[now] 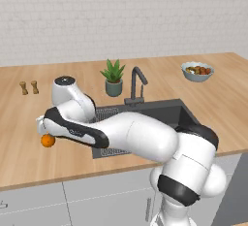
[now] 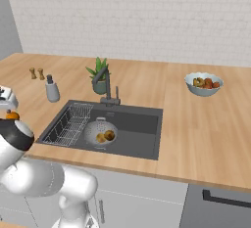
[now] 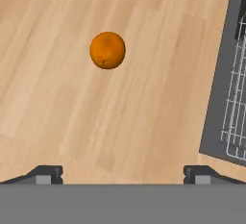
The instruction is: Put the colander in the sink, put the orange, pear, kiwi in the colander, and turn on the sink faucet and pour water over the colander.
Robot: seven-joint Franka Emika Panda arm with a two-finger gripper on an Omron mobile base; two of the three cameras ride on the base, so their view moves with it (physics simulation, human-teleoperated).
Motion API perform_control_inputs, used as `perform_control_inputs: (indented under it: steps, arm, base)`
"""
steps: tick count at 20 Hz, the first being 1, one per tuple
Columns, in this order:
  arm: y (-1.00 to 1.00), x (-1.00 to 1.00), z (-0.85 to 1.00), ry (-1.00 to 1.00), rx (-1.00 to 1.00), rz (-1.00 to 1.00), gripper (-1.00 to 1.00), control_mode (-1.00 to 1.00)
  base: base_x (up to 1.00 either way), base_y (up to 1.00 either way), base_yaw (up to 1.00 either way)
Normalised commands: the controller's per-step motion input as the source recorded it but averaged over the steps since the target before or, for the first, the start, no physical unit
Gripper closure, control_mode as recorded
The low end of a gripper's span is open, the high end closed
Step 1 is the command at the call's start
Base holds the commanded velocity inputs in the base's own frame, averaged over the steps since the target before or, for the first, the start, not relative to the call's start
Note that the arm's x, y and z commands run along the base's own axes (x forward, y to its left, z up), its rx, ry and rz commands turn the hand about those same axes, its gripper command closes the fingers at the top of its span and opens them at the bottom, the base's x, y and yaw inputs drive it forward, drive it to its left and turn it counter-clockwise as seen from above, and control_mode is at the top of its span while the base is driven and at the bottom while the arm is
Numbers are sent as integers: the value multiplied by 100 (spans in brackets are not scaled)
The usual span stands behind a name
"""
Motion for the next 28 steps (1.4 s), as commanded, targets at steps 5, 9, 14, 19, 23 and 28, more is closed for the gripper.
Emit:
perform_control_inputs:
  steps: [5,9,14,19,23,28]
  arm:
    - [39,37,-38,3,-2,0,-100,-100]
    - [22,37,-44,0,0,0,-100,-100]
    - [21,37,-45,0,0,0,-100,-100]
    - [25,35,-30,0,0,0,-100,-100]
    - [26,24,-13,0,-1,0,-100,-100]
    - [27,14,0,0,-1,0,-100,-100]
  base:
    - [0,0,0]
    - [0,0,0]
    - [0,0,0]
    - [0,0,0]
    - [0,0,0]
    - [0,0,0]
